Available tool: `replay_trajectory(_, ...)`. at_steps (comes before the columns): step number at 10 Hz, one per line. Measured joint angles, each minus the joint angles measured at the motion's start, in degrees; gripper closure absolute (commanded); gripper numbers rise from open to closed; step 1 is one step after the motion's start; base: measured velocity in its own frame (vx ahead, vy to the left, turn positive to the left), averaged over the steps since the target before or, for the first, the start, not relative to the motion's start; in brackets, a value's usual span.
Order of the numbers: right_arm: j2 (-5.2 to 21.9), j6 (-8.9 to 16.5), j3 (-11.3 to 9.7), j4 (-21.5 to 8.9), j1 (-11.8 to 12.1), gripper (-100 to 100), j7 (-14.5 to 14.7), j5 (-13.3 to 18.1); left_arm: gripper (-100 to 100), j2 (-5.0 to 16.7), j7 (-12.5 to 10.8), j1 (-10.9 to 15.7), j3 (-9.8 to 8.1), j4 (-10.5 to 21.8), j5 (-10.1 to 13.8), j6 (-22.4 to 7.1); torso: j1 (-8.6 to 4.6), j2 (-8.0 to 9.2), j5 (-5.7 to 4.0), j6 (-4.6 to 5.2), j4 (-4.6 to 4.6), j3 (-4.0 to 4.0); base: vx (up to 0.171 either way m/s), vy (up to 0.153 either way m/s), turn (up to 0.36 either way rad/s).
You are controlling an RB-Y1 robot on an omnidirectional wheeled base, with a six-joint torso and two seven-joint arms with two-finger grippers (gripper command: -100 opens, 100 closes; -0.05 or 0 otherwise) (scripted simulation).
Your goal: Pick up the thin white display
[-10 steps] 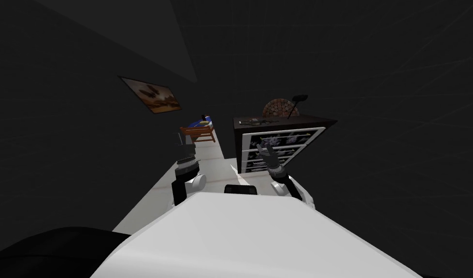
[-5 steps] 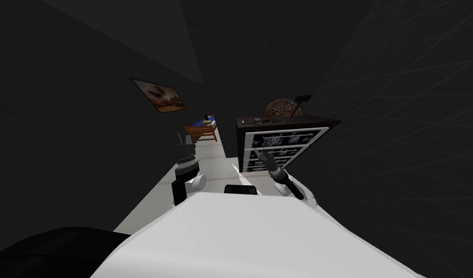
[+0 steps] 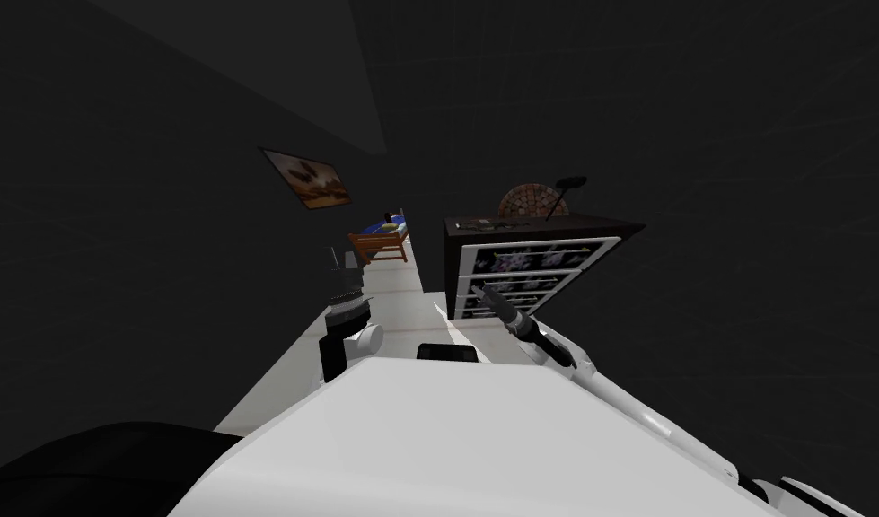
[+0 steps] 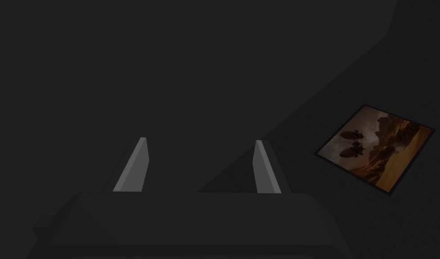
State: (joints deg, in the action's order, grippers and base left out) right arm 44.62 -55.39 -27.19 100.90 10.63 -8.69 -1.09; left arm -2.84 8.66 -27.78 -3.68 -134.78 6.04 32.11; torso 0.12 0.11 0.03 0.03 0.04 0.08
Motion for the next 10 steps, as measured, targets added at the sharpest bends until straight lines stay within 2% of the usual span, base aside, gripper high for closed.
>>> replay_trajectory(1, 1.07, -0.35, -0.29, -0.93, -0.28, -100, -0.2, 0.14, 0, 0.0, 0.0, 0.0, 0.0, 0.0, 0.0, 0.0, -0.09, -0.03, -0.02, 0.01, -0.01, -0.02, -0.033, 0.053, 0.094)
replay_trajectory(3, 4.29, -2.56, -2.3, -4.66, -2.13, -100, -1.43, 1.19, 0, 0.0, 0.0, 0.0, 0.0, 0.0, 0.0, 0.0, -0.01, 0.0, 0.0, 0.01, 0.0, 0.0, -0.023, 0.039, 0.023)
replay_trajectory(4, 5.63, -2.96, -2.47, -5.4, -2.31, -100, -1.66, 1.26, 0, 0.0, 0.0, 0.0, 0.0, 0.0, 0.0, 0.0, -0.1, -0.04, -0.02, 0.01, -0.01, -0.02, -0.023, 0.052, 0.092)
replay_trajectory(6, 8.32, -4.25, -4.71, -9.0, -4.76, -100, -2.98, 2.54, 0, 0.0, 0.0, 0.0, 0.0, 0.0, 0.0, 0.0, 0.01, -0.05, 0.0, 0.01, -0.01, -0.03, -0.013, 0.045, 0.022)
replay_trajectory(7, 9.93, -4.55, -4.8, -9.56, -4.78, -100, -3.21, 2.58, 0, 0.0, 0.0, -0.01, 0.0, 0.0, 0.0, 0.0, -0.07, -0.07, -0.01, 0.02, -0.01, -0.04, -0.023, 0.066, 0.074)
replay_trajectory(9, 14.02, -6.52, -6.28, -12.17, -5.96, -100, -4.6, 3.43, 0, 0.0, 0.0, 0.0, 0.0, 0.0, 0.0, 0.0, 0.03, -0.04, 0.01, 0.01, 0.0, -0.02, -0.012, 0.046, 0.029)
replay_trajectory(10, 15.5, -6.57, -6.55, -12.87, -6.39, -100, -4.9, 3.58, 0, 0.0, 0.0, -0.01, 0.0, 0.0, 0.0, 0.0, -0.06, -0.08, -0.01, 0.01, -0.01, -0.04, 0.004, 0.076, 0.086)
